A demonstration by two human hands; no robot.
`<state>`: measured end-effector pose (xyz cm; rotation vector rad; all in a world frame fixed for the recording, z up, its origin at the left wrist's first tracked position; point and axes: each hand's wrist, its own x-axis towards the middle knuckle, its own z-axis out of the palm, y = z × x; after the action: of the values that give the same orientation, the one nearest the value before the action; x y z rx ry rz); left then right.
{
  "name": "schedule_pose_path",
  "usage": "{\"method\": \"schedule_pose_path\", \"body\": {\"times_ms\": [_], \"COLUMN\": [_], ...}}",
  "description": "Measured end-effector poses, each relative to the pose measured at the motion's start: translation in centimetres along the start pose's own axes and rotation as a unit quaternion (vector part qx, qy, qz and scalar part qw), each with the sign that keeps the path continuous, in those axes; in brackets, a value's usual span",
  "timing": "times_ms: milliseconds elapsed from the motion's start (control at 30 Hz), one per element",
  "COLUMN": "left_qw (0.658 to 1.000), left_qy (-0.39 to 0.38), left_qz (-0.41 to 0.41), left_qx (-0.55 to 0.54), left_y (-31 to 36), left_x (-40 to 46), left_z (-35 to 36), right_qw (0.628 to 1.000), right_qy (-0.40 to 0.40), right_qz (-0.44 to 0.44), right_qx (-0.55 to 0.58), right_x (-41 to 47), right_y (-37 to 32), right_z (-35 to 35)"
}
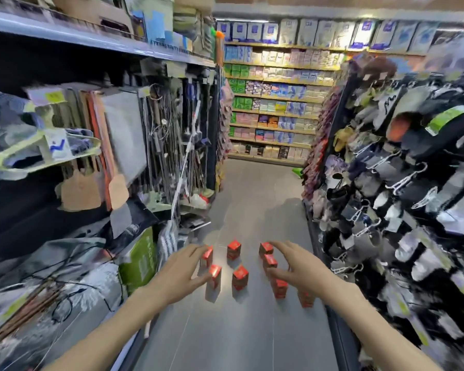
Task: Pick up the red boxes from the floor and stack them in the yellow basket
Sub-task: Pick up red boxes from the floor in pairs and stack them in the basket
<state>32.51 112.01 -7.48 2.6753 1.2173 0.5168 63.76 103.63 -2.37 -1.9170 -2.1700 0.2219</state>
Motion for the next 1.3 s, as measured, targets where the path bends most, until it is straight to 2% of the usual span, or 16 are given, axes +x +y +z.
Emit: {"method": "schedule_pose_path", "body": {"times_ms": [200,433,600,800,933,1133,1300], "left_qw": [1.000,1.000,1.000,0.997,0.988,0.972,0.959], "left_qy": [-0.004,-0.006,-0.024,-0.055,-0.106,-0.133,-0.163], "left_qz": [-0.008,0.000,-0.008,-0.043,-0.094,-0.166,-0.198], "left_qx": [0.007,-0.011,-0.011,-0.037,-0.058,-0.102,-0.125], "left_y": [-10.2,-17.7,-23.0,-29.8,-34.6,-41.6,-47.8], "left_x": [15.5,33.0,43.5,56.0,61.8,66.6,67.3], "left_z": [2.8,5.3,9.8,17.7,23.6,34.0,48.2], "right_qw": [0.999,1.000,1.000,0.998,0.995,0.980,0.971], "right_qy": [-0.035,-0.022,-0.013,-0.037,-0.075,-0.140,-0.157], "right_qz": [0.008,-0.004,-0.013,-0.013,0.003,0.025,0.025], "right_qx": [0.000,0.012,0.015,0.039,0.072,0.140,0.176], "right_x": [16.6,33.3,45.6,59.8,67.4,76.1,80.2], "right_y": [6.1,13.0,19.9,29.4,35.0,41.5,46.5], "right_z": [0.7,0.1,3.0,8.4,13.2,22.8,34.9]}}
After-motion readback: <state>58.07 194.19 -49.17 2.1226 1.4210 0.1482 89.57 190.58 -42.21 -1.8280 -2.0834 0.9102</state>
